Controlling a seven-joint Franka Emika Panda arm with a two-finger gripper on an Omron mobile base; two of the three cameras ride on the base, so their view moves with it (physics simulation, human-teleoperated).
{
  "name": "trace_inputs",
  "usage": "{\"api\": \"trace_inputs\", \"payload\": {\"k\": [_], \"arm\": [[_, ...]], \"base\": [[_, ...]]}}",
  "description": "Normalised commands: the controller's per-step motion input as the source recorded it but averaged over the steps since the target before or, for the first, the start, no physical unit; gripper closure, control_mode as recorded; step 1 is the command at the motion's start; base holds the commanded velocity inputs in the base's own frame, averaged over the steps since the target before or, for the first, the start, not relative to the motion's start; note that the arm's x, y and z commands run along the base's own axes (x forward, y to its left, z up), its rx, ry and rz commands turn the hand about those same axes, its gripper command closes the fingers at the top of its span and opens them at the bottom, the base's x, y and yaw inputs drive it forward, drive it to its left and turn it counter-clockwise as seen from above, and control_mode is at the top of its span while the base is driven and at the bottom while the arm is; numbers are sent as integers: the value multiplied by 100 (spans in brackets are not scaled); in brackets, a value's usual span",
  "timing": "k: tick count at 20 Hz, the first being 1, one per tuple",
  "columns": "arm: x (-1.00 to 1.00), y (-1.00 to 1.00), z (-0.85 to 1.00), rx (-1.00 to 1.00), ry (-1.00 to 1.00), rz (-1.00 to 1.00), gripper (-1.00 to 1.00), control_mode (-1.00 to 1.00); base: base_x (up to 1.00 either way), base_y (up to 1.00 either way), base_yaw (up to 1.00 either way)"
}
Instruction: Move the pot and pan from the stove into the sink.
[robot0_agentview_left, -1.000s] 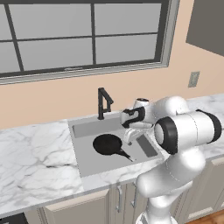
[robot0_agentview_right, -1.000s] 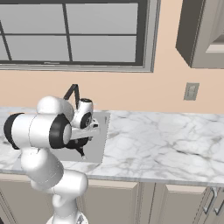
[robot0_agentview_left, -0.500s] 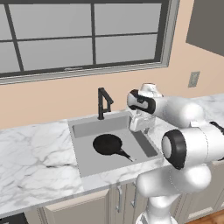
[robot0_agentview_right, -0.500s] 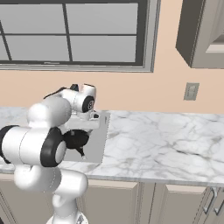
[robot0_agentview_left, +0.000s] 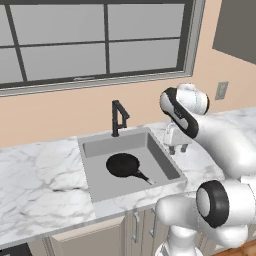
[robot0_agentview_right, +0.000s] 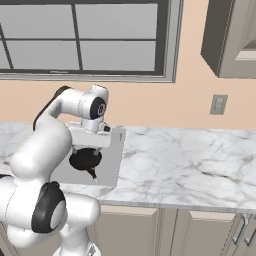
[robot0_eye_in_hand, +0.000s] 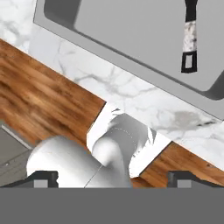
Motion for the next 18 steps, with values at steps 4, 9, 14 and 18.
{"api": "trace_inputs", "payload": {"k": [4, 9, 14, 18], "arm": [[-96, -15, 18, 0, -16, 7, -100, -100], [-53, -15, 0, 0, -46, 8, -100, -100], [-58, -23, 0, -1, -46, 6, -100, -100], [-39, -9, 0, -1, -21, 3, -100, -100]], "base": [[0, 0, 0], [0, 0, 0], [0, 0, 0], [0, 0, 0]]}}
